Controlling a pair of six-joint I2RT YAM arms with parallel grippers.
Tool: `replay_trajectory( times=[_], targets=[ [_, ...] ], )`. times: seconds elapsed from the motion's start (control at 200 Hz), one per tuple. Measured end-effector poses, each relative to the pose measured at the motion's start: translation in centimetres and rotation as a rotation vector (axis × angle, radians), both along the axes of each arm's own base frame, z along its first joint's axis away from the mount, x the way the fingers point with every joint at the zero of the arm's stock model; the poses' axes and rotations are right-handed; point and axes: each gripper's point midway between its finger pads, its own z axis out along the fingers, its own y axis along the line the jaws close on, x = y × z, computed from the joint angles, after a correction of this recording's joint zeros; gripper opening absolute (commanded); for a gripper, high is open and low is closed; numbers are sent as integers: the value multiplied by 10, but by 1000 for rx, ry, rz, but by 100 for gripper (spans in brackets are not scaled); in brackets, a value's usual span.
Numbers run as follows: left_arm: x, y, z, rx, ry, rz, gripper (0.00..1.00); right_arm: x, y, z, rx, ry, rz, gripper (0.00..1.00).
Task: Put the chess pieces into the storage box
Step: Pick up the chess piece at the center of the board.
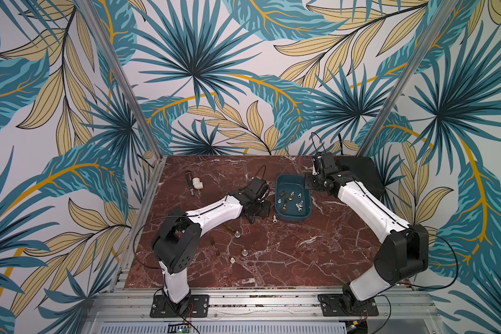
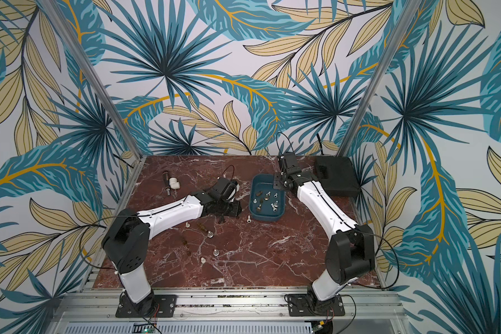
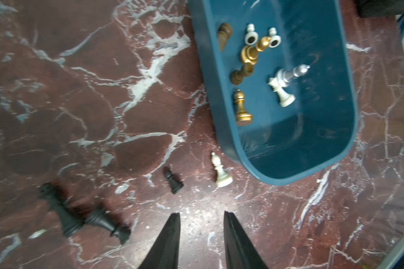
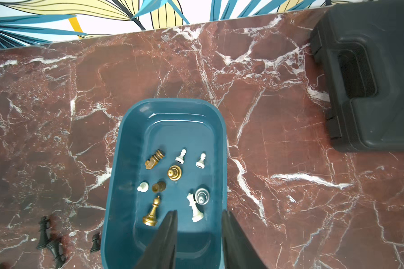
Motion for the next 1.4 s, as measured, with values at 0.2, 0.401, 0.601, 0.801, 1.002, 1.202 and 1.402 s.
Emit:
replay_trajectory(
  times=[0.2, 0.401, 0.601, 0.801, 1.002, 1.202, 1.402],
  targets=[
    [-5, -24, -22, 1, 46, -15, 36, -1, -2, -3, -7, 1, -5, 36],
    [-8, -21, -53, 46, 105, -4, 36, -5, -6, 5, -14, -22, -16, 36],
    [-2, -29, -49, 31, 98, -8, 36, -9, -8, 3, -21, -20, -21, 37],
    [1, -38, -45, 28, 90, -17, 37, -12, -10, -5, -31, -2, -20, 36],
    [3, -48, -55, 61, 91, -31, 37, -13, -13, -9, -34, 7, -27, 36],
    [-2, -45, -69, 102, 116, -34, 37, -15, -17, -4, -31, -5, -35, 36],
    [1, -39, -71, 153, 101, -33, 37, -16, -20, 4, -27, -26, -39, 36]
  ],
)
